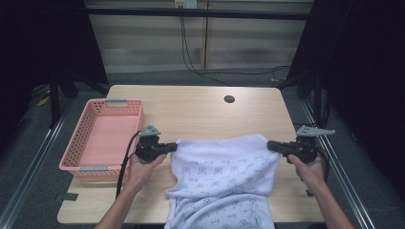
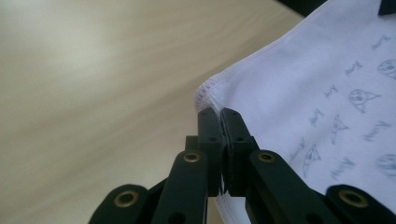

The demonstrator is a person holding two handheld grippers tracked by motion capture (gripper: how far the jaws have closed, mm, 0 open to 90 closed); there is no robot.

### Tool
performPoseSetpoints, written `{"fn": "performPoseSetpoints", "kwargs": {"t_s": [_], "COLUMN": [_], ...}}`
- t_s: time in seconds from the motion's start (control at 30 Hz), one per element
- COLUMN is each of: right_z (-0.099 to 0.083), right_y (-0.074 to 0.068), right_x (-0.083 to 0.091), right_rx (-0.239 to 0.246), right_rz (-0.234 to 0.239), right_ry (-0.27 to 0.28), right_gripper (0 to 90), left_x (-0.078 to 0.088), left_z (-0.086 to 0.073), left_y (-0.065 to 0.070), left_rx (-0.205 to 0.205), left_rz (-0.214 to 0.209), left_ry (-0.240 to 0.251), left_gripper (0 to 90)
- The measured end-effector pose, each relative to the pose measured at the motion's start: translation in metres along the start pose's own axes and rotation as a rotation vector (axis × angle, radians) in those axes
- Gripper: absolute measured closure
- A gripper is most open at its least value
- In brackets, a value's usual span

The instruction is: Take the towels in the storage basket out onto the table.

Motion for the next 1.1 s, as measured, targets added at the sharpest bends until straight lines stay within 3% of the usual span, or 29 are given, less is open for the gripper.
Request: {"fn": "performPoseSetpoints", "kwargs": {"t_s": [0.13, 0.23, 0.3, 0.33, 0.37, 0.47, 0.5, 0.6, 0.7, 0.8, 0.9, 0.97, 1.0, 1.1], "right_z": [0.035, 0.063, 0.071, 0.092, 0.102, 0.127, 0.135, 0.159, 0.177, 0.191, 0.19, 0.181, 0.175, 0.155], "right_y": [0.001, 0.0, 0.0, 0.002, 0.003, 0.006, 0.008, 0.014, 0.018, 0.025, 0.04, 0.052, 0.053, 0.056], "right_x": [0.021, 0.032, 0.034, 0.037, 0.038, 0.041, 0.041, 0.04, 0.037, 0.03, 0.013, 0.0, -0.003, -0.009], "right_rx": [0.032, 0.055, 0.062, 0.075, 0.079, 0.096, 0.094, 0.098, 0.108, 0.105, 0.078, 0.044, 0.038, 0.036], "right_rz": [-0.025, -0.037, -0.043, -0.051, -0.059, -0.08, -0.08, -0.085, -0.108, -0.128, -0.15, -0.194, -0.174, -0.193], "right_ry": [0.084, 0.135, 0.145, 0.165, 0.178, 0.2, 0.205, 0.219, 0.236, 0.241, 0.2, 0.166, 0.162, 0.136], "right_gripper": [83.8, 83.6, 83.6, 83.2, 83.2, 83.0, 83.0, 83.0, 83.0, 82.8, 75.6, 63.2, 61.9, 55.6], "left_x": [0.03, 0.047, 0.052, 0.058, 0.067, 0.078, 0.078, 0.085, 0.086, 0.083, 0.068, 0.058, 0.054, 0.043], "left_z": [0.044, 0.07, 0.079, 0.09, 0.107, 0.127, 0.127, 0.148, 0.155, 0.165, 0.158, 0.151, 0.147, 0.133], "left_y": [-0.002, -0.009, -0.012, -0.014, -0.017, -0.025, -0.025, -0.043, -0.048, -0.062, -0.083, -0.079, -0.076, -0.06], "left_rx": [-0.047, -0.051, -0.06, -0.067, -0.072, -0.068, -0.068, -0.049, -0.037, -0.018, 0.063, 0.063, 0.055, 0.034], "left_rz": [0.041, 0.059, 0.068, 0.086, 0.101, 0.121, 0.121, 0.147, 0.161, 0.179, 0.221, 0.181, 0.179, 0.119], "left_ry": [0.085, 0.132, 0.141, 0.157, 0.188, 0.225, 0.225, 0.254, 0.27, 0.273, 0.231, 0.206, 0.195, 0.163], "left_gripper": [88.0, 88.0, 88.0, 88.0, 88.0, 88.0, 88.0, 88.0, 88.0, 87.3, 70.1, 66.1, 64.4, 64.4]}}
Point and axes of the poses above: each handheld gripper's, and its own axes: x roughly backward along the jaws, z roughly out of its top, y roughly to its right, the point moved 10 cm from there along -x, roughly forward along the jaws, and after that the axes turned 9 degrees about -y, right-handed, at the moved point
